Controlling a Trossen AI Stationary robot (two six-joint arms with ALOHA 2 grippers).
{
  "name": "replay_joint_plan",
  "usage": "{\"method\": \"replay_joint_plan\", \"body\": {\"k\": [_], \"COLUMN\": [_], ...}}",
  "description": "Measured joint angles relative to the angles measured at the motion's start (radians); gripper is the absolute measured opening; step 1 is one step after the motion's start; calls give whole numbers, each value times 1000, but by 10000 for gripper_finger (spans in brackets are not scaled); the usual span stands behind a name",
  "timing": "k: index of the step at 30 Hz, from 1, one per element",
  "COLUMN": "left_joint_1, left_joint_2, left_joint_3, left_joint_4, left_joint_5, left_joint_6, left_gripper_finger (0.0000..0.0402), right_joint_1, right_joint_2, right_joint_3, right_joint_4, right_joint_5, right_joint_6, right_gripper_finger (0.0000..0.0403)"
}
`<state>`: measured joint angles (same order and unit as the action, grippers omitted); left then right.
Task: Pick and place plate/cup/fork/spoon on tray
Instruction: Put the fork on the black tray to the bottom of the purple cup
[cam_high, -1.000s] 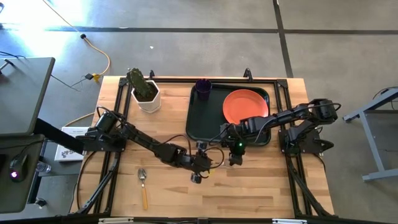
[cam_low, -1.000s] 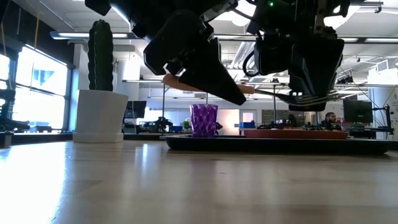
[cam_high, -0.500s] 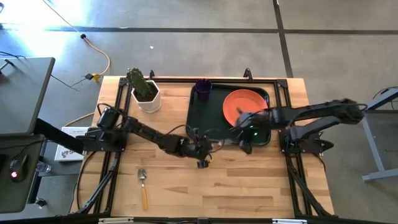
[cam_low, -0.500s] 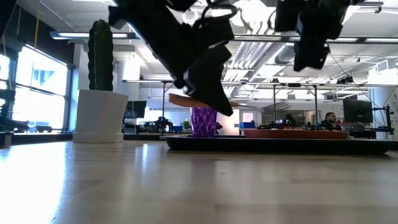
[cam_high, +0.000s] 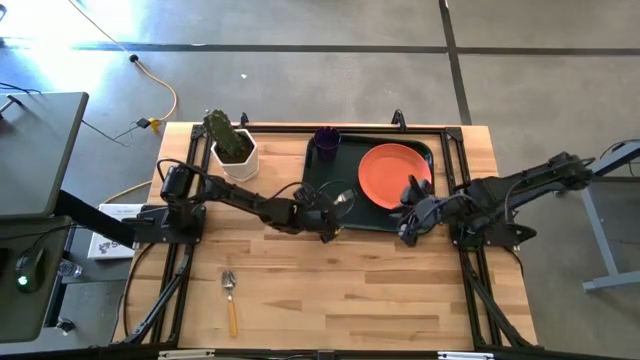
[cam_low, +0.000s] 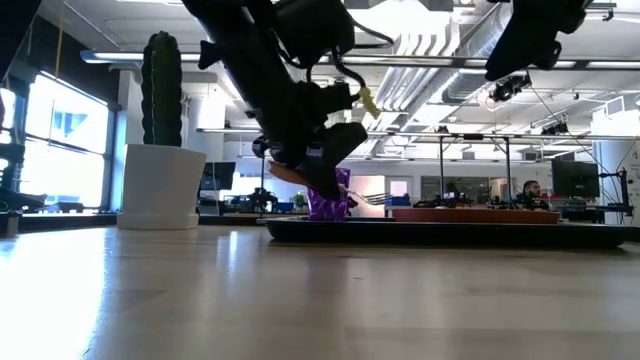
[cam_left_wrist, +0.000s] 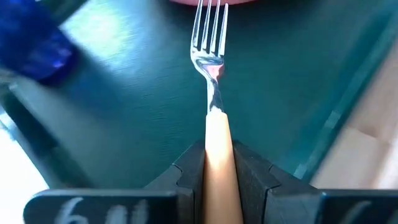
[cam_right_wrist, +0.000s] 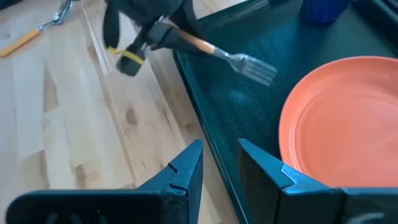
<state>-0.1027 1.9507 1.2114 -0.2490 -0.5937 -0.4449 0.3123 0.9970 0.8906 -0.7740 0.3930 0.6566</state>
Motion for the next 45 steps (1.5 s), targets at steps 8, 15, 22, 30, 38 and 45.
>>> {"method": "replay_joint_plan", "body": {"k": [8,15,22,30,38,45], "left_joint_1": [64,107,139,136,120,176], "left_joint_2": [0,0,0,0,69,174], "left_joint_3": [0,0,0,0,1,36], "left_joint_4": [-61,-62,-52,52,475,444], "left_joint_5": [-49,-69,-69,-64,160,232], "left_joint_6": [-194,-391,-478,-275,186,90], "left_gripper_finger": [58,68,69,69,56,34], "right_joint_1": [123,207,264,267,266,276], "right_joint_2": [18,18,18,18,18,18], "right_joint_3": [-1,-4,-60,-149,-244,-269], "right_joint_4": [-15,-16,-14,-2,200,266], "right_joint_5": [131,255,382,381,456,433], "right_joint_6": [53,91,154,280,295,285], "right_gripper_finger": [89,89,89,89,89,89]}}
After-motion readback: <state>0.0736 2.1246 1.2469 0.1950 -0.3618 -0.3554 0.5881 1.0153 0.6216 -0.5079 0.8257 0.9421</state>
